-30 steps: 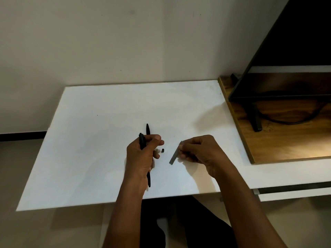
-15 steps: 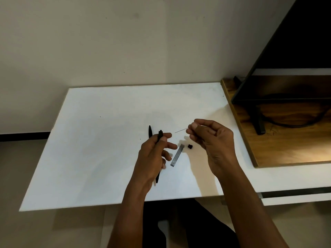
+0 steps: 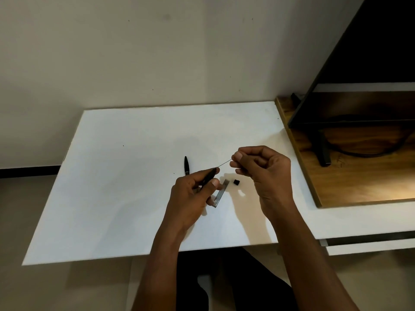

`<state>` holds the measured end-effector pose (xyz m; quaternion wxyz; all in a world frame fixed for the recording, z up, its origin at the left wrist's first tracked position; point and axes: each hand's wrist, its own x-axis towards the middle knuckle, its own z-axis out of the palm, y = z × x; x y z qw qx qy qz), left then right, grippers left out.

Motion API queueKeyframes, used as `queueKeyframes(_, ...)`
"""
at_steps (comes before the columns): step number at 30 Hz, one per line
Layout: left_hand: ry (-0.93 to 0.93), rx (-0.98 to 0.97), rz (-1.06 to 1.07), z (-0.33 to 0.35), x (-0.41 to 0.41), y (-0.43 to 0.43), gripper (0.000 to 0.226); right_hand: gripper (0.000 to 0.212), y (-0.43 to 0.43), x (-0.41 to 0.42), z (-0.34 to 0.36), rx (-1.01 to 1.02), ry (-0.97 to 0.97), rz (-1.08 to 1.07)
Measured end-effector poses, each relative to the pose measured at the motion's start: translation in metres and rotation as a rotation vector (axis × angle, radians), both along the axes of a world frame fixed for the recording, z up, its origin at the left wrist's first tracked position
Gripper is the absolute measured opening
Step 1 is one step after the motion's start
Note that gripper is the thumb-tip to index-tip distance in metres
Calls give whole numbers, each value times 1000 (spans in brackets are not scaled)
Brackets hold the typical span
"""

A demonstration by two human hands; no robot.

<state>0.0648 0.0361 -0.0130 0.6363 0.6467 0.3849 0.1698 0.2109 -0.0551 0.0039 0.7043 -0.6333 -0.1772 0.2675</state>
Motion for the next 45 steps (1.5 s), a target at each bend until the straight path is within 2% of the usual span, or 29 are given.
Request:
queueKeyframes(17, 7, 7, 14, 0, 1, -1, 31, 11, -1, 2, -2, -20, -47, 25)
queueKeyframes(27, 4, 63, -15, 1, 0, -1, 33, 13, 2, -4, -1, -46, -136, 170)
queueKeyframes(38, 14, 44, 14, 7, -8, 8, 18, 14, 7, -17, -1, -179, -243, 250)
queueKeyframes(41, -5, 16, 43, 10, -12, 13, 17, 22, 9, -23, 0, -183, -270, 300)
queueKeyframes(45, -54, -26, 136, 10, -21, 19, 9, 25, 7, -17, -4, -226, -341, 157)
